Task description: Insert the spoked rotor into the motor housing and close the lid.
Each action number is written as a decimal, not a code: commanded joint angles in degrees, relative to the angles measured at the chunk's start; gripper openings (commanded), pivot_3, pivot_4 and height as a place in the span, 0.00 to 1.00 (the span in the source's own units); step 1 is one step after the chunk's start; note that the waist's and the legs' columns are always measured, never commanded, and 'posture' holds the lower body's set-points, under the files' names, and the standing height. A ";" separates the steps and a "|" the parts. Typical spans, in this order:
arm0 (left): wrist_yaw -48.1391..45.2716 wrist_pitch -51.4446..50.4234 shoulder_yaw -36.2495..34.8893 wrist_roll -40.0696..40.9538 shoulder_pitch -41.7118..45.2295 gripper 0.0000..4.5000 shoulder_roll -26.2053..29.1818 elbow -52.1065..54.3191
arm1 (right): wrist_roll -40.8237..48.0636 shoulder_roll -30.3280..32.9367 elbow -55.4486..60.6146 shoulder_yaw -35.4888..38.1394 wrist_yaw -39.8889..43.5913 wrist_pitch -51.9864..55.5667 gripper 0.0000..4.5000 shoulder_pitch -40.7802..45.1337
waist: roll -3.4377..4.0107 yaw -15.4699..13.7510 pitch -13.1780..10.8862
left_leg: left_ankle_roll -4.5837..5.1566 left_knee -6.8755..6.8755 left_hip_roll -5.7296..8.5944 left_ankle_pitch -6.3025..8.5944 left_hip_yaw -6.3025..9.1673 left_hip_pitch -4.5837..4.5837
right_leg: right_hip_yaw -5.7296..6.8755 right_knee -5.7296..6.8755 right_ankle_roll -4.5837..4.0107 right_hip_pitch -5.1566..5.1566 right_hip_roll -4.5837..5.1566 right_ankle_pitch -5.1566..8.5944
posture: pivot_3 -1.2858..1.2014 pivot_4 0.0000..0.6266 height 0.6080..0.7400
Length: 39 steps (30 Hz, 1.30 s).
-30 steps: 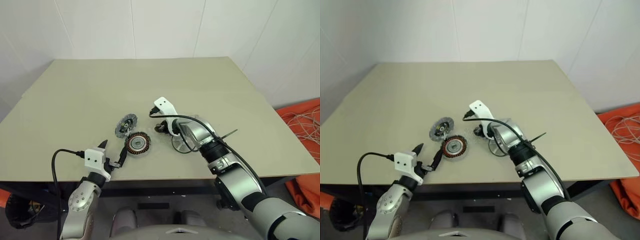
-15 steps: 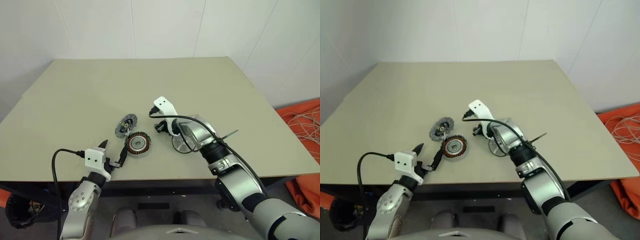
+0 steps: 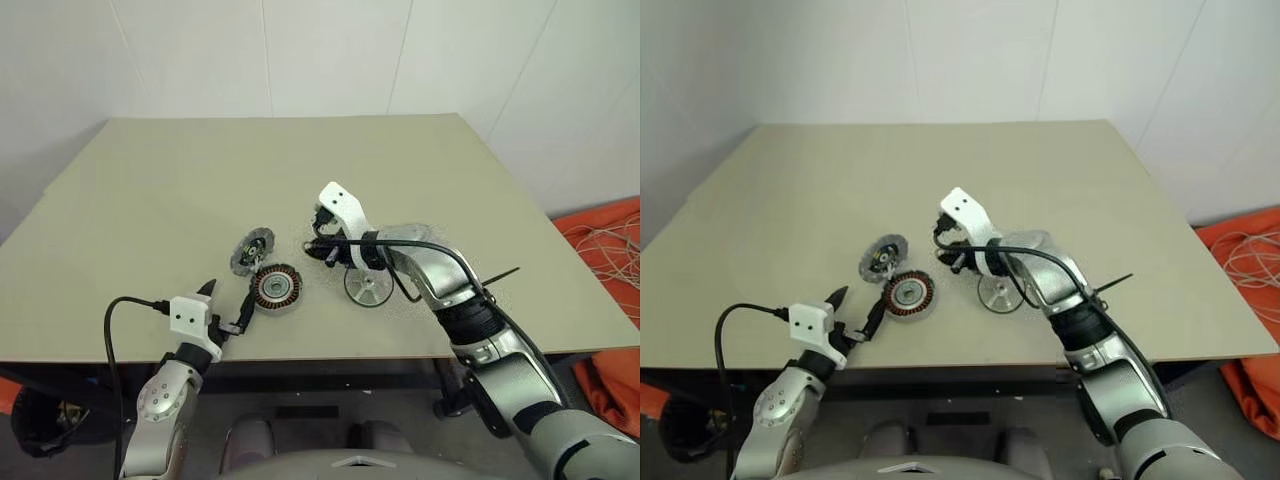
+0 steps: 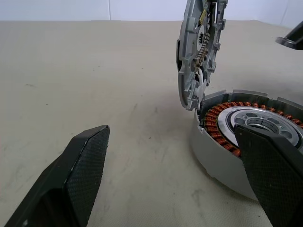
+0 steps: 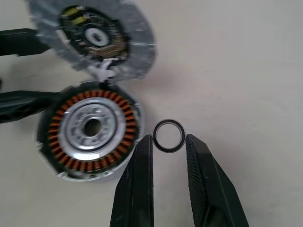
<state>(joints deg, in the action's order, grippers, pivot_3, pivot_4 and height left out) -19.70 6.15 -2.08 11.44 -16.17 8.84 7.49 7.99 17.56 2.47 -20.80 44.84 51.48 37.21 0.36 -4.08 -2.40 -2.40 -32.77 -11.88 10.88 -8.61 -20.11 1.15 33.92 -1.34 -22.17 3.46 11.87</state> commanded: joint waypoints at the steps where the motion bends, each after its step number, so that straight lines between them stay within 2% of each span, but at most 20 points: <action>1: -0.22 -0.12 0.40 0.49 0.31 1.00 -0.03 2.29 | 1.44 -0.14 3.07 -1.06 1.28 -0.60 0.15 0.47 | 0.00 0.03 0.00 | 0.00 -0.02 0.00 0.00 0.00 0.01 | 0.00 0.01 0.01 0.00 0.00 0.01 | 0.52 0.00 1.00; 9: 0.30 -0.63 0.46 0.27 0.12 1.00 -0.26 2.98 | 2.12 -2.86 0.35 -5.53 4.25 -3.35 0.15 1.54 | -0.01 0.05 0.00 | 0.00 -0.07 -0.01 0.00 0.01 0.02 | 0.00 0.03 0.25 0.03 0.01 0.14 | 0.52 0.00 1.00; 19: 0.63 0.47 -0.34 0.22 0.20 1.00 -0.46 2.00 | 0.17 -5.81 -6.16 -7.71 3.59 -6.55 0.15 3.03 | -0.02 0.11 -0.01 | 0.00 -0.07 -0.01 0.00 0.01 0.02 | 0.00 0.03 0.24 0.02 0.00 0.14 | 0.52 0.00 1.00; 39: -3.28 -0.51 -0.04 2.75 -2.49 1.00 1.96 5.45 | -1.37 -5.61 -9.42 -9.26 4.75 -8.19 0.15 2.40 | -0.05 0.09 -0.02 | 0.00 -0.06 -0.01 0.00 0.01 0.01 | 0.00 0.03 0.14 0.01 -0.01 0.08 | 0.52 0.00 1.00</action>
<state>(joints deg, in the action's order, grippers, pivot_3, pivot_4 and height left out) -22.52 5.56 -2.00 13.33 -18.79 10.54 10.09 6.88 12.11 -7.98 -30.08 49.23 44.18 39.18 0.31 -3.99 -2.43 -2.40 -32.83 -11.89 10.88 -8.60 -20.10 1.15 33.95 -1.20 -22.16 3.45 11.95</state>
